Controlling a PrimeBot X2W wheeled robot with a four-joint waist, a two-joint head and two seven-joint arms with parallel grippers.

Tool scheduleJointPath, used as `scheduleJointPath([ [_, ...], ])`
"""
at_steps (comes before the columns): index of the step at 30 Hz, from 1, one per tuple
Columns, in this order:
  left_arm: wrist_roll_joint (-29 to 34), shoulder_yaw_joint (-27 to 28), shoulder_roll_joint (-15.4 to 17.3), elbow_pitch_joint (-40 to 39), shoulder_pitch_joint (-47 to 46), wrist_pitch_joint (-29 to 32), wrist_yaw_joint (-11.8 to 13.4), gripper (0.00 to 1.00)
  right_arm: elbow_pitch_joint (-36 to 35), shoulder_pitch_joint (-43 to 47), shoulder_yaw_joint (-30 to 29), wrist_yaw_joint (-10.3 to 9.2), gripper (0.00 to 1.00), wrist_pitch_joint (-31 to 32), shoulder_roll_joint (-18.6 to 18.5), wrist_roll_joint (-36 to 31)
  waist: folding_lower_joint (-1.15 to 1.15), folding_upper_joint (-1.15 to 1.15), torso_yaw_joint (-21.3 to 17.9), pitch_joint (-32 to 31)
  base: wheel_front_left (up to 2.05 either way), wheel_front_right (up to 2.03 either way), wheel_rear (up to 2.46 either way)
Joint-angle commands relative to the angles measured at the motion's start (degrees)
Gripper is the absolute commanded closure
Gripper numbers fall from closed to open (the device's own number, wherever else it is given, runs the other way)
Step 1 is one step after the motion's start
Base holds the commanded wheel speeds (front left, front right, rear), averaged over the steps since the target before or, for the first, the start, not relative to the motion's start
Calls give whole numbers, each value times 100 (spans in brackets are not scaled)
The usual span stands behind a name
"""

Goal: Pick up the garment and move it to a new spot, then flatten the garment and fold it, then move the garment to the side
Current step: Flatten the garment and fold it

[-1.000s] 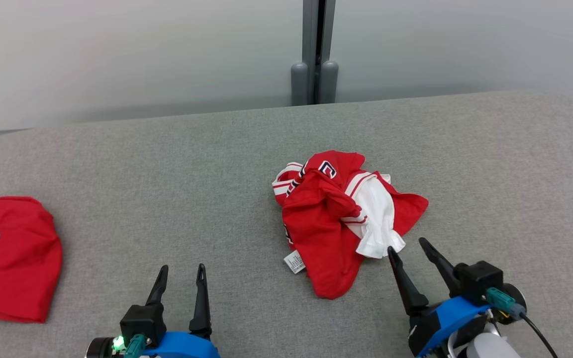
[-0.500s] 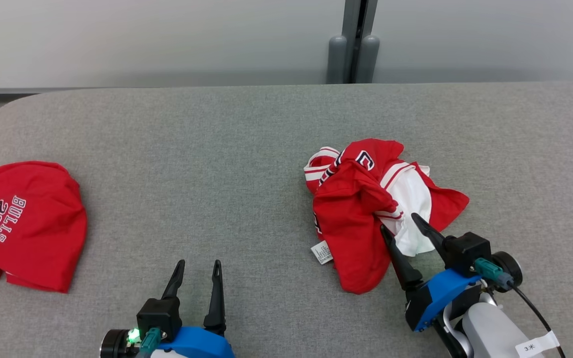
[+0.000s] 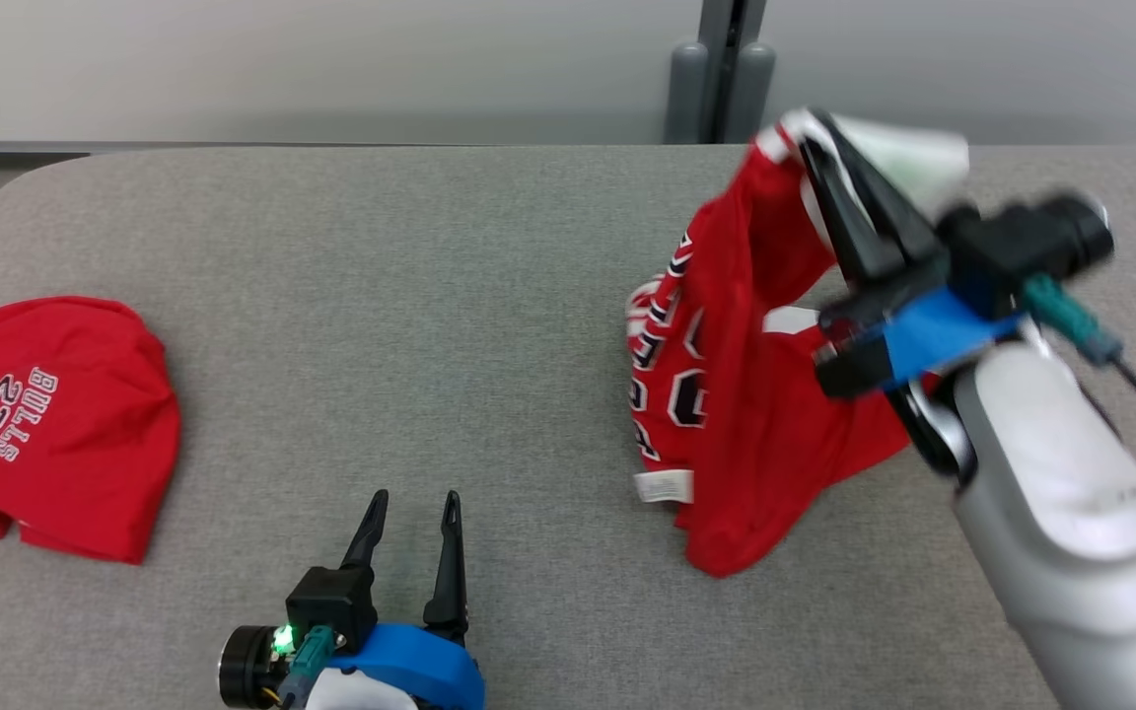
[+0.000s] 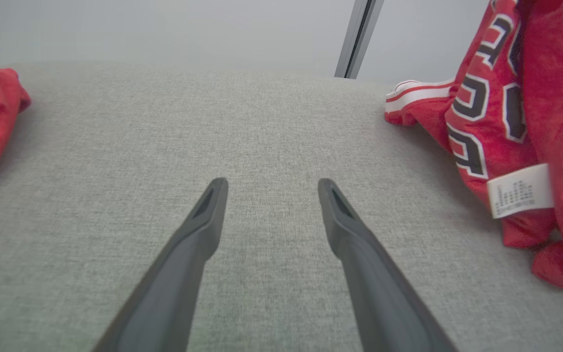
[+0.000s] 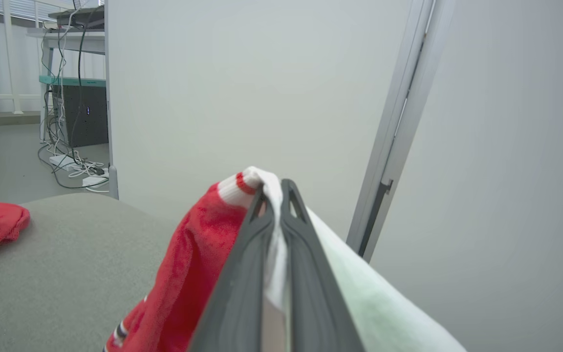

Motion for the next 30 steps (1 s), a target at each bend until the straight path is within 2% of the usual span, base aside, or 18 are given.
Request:
scheduleJointPath([
  [1, -43, -57, 6, 19, -108, -15, 6, 0, -124, -603, 291, 0, 100, -4, 26, -19, -1, 0, 73, 11, 0, 0, 0],
  [6, -168, -359, 6, 173, -126, -15, -90, 0, 185, -2310, 933, 0, 100, -4, 165, -197, -1, 0, 357, -62, 0, 0, 0],
  [10, -312, -491, 2, 216, 9, -15, -39, 0, 598, -3223, 749, 0, 100, -3, 223, -246, -1, 0, 475, -142, 0, 0, 0],
  [14, -316, -426, 5, 247, 109, -15, 5, 0, 911, -3417, 410, 0, 100, -3, -11, -326, -1, 0, 421, -217, 0, 0, 0],
  [20, -190, -225, 4, 253, 155, -15, 20, 0, 1091, -2623, 312, 0, 100, -3, -438, -411, -1, 0, 95, -162, 0, 0, 0],
  [25, -86, -76, 4, 204, -23, -15, -11, 0, 1040, -964, 13, 0, 100, -4, -885, -317, -1, 0, -208, -8, 0, 0, 0],
  [28, -43, -32, 5, 185, -145, -15, -16, 0, 1167, 96, -276, 0, 100, -5, -878, -247, -1, 0, -356, 72, 0, 0, 0],
  [29, -32, -15, 5, 179, -197, -15, -23, 0, 1193, 416, -259, 0, 88, -5, -826, -251, -1, 0, -400, 97, 0, 0, 0],
  [30, -18, 2, 4, 165, -240, -15, -23, 0, 1232, 691, -274, 0, 54, -5, -780, -246, -1, 0, -443, 119, 0, 0, 0],
])
